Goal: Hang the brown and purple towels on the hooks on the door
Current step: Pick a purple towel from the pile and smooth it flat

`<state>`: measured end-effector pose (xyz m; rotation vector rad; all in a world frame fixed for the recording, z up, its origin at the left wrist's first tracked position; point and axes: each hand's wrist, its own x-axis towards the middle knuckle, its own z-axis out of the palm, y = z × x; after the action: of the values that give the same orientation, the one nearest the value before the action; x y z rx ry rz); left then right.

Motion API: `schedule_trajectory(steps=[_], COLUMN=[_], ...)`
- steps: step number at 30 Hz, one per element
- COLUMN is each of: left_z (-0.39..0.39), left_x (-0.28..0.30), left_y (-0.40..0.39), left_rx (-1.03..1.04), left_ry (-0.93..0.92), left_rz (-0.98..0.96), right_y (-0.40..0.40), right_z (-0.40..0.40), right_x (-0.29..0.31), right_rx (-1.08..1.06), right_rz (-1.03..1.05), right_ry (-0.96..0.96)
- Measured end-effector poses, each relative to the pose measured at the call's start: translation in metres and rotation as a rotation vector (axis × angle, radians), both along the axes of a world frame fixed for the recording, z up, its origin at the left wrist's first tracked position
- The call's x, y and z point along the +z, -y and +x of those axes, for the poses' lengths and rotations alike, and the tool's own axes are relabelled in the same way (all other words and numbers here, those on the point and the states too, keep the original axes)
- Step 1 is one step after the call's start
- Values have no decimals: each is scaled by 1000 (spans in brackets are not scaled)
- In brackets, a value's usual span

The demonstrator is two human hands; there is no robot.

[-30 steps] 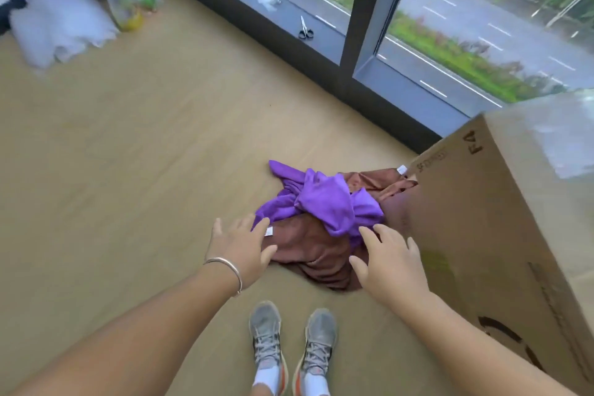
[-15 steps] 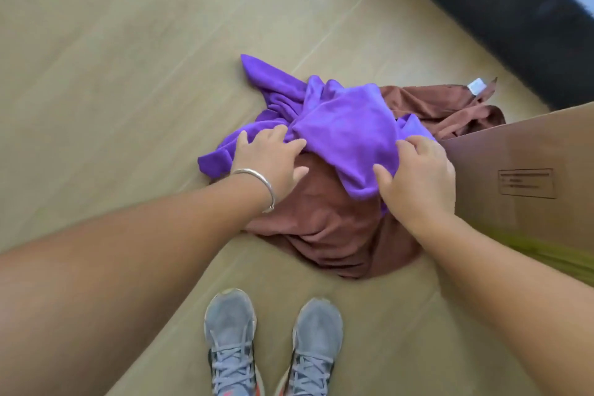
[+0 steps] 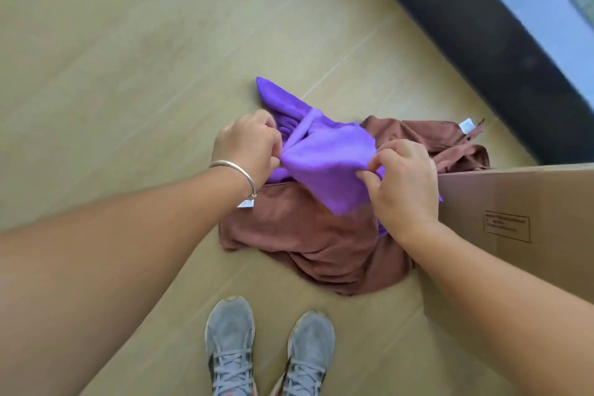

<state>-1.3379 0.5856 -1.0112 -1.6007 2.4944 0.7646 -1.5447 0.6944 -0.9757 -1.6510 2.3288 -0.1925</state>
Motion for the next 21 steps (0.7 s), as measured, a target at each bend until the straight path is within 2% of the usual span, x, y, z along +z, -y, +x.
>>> schedule_trajectory(steps=[8, 13, 17, 21], left_z=[142, 234, 294, 332], left_x=[157, 241, 283, 291], left_y=[75, 96, 75, 17], left_rx=[221, 394, 525, 616], left_ry=[10, 18, 11, 61], left_rz=[-149, -267, -349, -358], right_y=[121, 177, 180, 145], right_z=[114, 193, 251, 288], right_x=[147, 221, 256, 258], right_rx=[233, 374, 503, 664], right_rz=[-165, -230, -236, -200], right_ry=[107, 144, 181, 195])
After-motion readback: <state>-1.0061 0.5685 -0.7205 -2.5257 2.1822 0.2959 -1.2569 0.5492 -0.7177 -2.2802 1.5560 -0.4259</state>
